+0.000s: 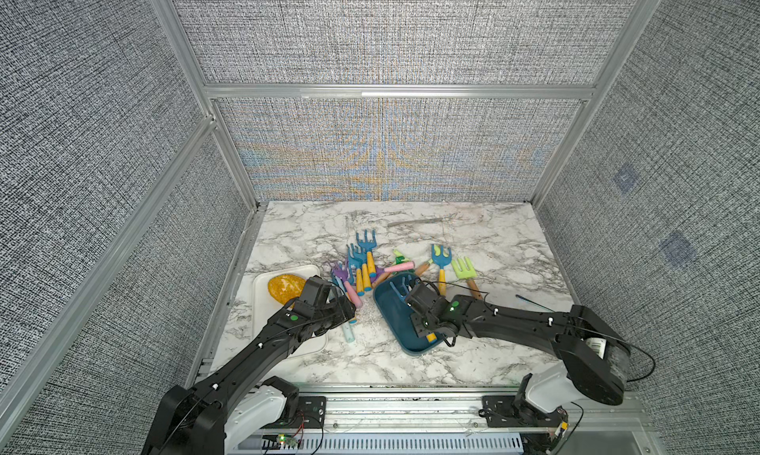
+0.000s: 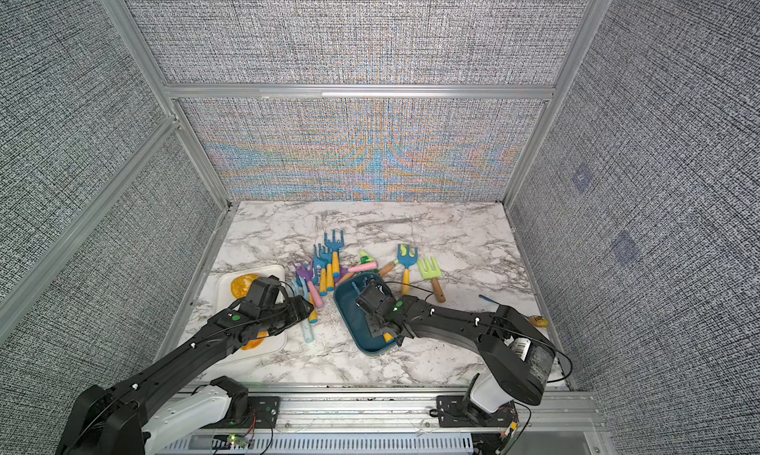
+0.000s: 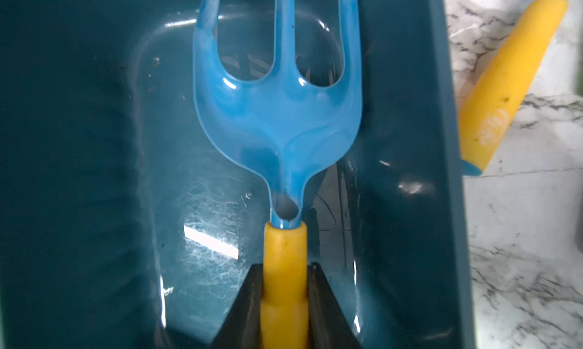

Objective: Put the rake into the storage box
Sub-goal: Place the rake in the storage box, then pick up the rake at the center of the board.

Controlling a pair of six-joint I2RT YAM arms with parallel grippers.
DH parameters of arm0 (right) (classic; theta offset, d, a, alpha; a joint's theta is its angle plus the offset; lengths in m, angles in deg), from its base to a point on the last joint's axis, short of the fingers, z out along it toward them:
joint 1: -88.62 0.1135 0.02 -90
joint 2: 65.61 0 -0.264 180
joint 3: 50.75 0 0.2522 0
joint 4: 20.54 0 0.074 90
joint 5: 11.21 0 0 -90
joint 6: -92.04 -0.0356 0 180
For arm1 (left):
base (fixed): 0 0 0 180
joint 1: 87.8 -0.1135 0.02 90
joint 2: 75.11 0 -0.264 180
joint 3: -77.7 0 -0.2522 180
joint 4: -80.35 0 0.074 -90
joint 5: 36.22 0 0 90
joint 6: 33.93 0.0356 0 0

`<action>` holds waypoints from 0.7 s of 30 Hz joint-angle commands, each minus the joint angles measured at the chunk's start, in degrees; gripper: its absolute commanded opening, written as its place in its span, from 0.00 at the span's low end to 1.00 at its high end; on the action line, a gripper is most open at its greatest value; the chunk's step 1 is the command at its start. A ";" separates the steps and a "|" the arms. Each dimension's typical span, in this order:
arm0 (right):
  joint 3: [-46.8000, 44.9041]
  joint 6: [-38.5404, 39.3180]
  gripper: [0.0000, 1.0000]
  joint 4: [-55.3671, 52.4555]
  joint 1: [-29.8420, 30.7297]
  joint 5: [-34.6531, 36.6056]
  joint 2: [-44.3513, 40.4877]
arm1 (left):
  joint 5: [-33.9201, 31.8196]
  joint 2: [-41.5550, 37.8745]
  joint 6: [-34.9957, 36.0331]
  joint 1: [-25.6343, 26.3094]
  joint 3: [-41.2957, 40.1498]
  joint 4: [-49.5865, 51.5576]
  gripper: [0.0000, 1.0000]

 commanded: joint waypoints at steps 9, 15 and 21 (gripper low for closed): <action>3.06 -0.49 0.64 -3.16 -1.00 4.49 -6.37 | -6.32 6.80 0.05 3.16 3.09 1.04 0.72; -0.36 -1.18 0.74 1.16 -3.39 1.37 -11.51 | -8.00 12.15 0.06 4.83 5.59 2.14 0.62; -3.67 -1.18 0.78 3.57 -6.77 -1.32 -15.09 | -10.90 15.50 -0.35 5.41 6.99 3.66 0.55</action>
